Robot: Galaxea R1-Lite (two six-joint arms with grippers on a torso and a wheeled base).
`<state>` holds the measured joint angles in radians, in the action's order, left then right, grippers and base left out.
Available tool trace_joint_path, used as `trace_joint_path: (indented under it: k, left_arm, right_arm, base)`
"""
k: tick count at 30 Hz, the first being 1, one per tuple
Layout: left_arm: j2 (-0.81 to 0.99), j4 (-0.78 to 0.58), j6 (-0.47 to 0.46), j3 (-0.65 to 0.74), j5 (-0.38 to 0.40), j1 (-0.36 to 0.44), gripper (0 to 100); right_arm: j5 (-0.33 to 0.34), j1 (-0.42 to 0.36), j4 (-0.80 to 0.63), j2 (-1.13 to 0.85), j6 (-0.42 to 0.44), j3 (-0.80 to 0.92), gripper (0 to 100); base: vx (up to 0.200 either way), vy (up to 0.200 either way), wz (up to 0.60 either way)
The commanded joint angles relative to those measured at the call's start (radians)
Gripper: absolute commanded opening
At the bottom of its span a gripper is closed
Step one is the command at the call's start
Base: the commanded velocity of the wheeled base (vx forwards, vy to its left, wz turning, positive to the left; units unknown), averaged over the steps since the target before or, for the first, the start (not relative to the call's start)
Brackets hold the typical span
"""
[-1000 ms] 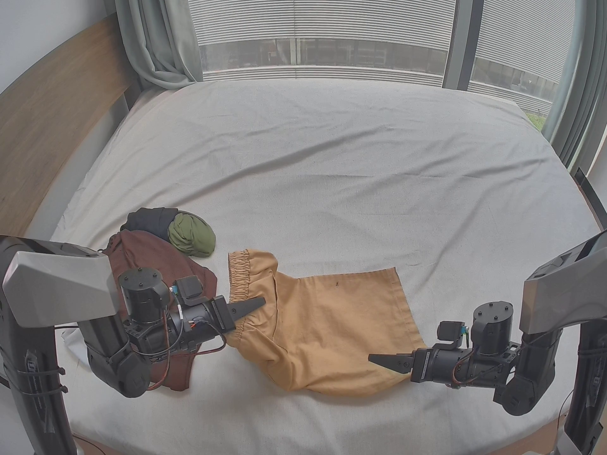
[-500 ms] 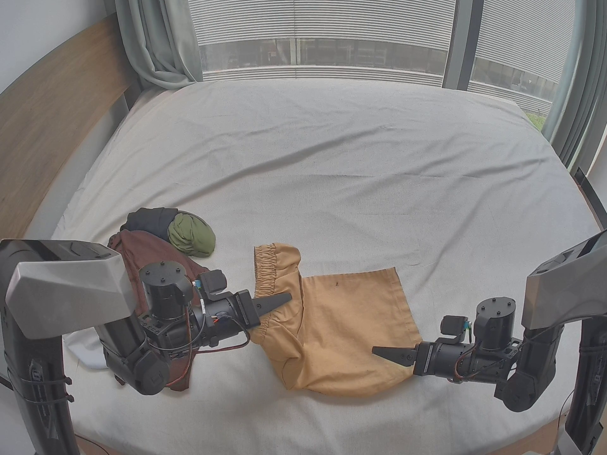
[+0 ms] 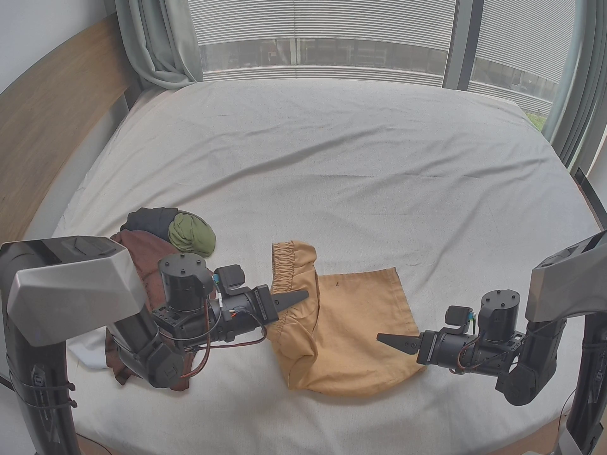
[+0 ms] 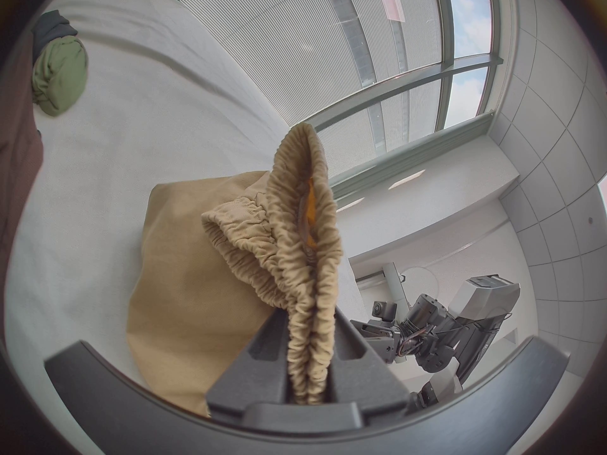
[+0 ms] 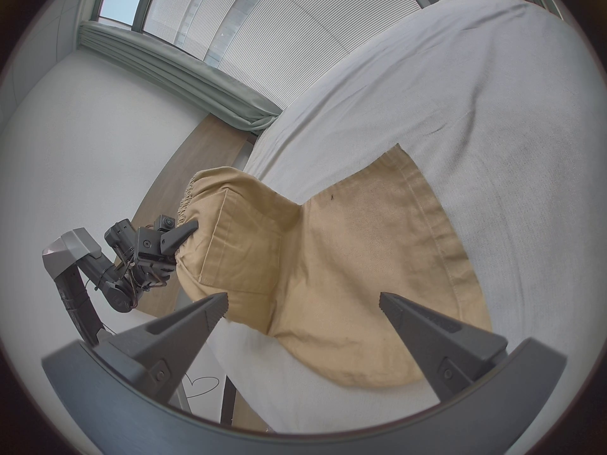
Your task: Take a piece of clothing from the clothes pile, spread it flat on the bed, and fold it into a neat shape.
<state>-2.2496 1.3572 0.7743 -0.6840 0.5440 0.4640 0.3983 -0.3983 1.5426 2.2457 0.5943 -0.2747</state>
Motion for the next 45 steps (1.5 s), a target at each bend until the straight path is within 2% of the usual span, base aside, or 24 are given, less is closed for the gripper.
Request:
trace_joint_path:
  k: [1, 11, 33, 45]
  left_arm:
    - [-0.001, -0.032, 0.0, -0.042, 0.001, 0.028, 0]
    - [-0.035, -0.109, 0.0, -0.137, 0.001, 0.085, 0]
    - [-0.127, -0.31, 0.007, -0.339, -0.006, 0.166, 0]
    - [-0.147, -0.313, 0.007, -0.362, -0.029, 0.186, 0]
  right_arm:
    - [-0.001, 0.019, 0.001, -0.005, 0.001, -0.014, 100]
    - [-0.001, 0.062, 0.001, -0.003, 0.002, -0.031, 100]
    - [-0.001, 0.078, 0.001, -0.025, 0.009, -0.041, 100]
    - [-0.001, 0.079, 0.001, -0.023, 0.009, -0.043, 100]
  base:
    - [0.0, 0.0, 0.0]
    - [0.0, 0.0, 0.0]
    - [0.0, 0.0, 0.0]
    - [0.0, 0.0, 0.0]
